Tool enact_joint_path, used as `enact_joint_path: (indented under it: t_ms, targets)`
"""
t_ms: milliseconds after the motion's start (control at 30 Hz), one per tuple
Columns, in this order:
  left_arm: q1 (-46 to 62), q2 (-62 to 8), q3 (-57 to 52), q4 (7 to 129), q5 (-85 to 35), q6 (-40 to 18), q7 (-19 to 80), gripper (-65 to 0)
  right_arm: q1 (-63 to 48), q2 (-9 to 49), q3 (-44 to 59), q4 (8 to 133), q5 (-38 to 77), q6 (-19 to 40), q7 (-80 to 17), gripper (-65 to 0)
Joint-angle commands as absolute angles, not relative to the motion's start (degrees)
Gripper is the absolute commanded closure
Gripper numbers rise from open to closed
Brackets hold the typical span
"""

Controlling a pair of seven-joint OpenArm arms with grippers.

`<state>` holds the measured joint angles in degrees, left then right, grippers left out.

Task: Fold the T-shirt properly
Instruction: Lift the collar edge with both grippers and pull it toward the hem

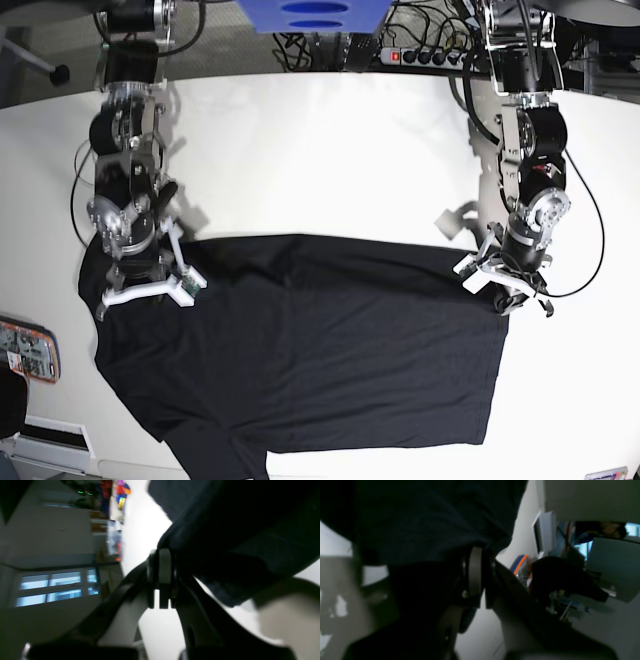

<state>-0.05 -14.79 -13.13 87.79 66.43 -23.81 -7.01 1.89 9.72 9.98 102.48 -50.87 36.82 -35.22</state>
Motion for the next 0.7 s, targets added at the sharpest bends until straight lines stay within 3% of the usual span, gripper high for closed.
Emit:
enact_joint_path:
  t_ms: [0, 667]
  targets:
    - [-1.27, -15.25, -13.14, 88.84, 65.89, -22.37, -7.43, 0.0, 3.82, 10.24, 10.15, 102.37, -50.95, 35.74, -34.68, 0.0]
    - [-5.49, -13.67, -13.41, 84.62, 65.98, -22.29, -7.16, 0.0, 13.14, 10.24, 10.07, 81.71, -50.95, 35.74, -31.16, 0.0]
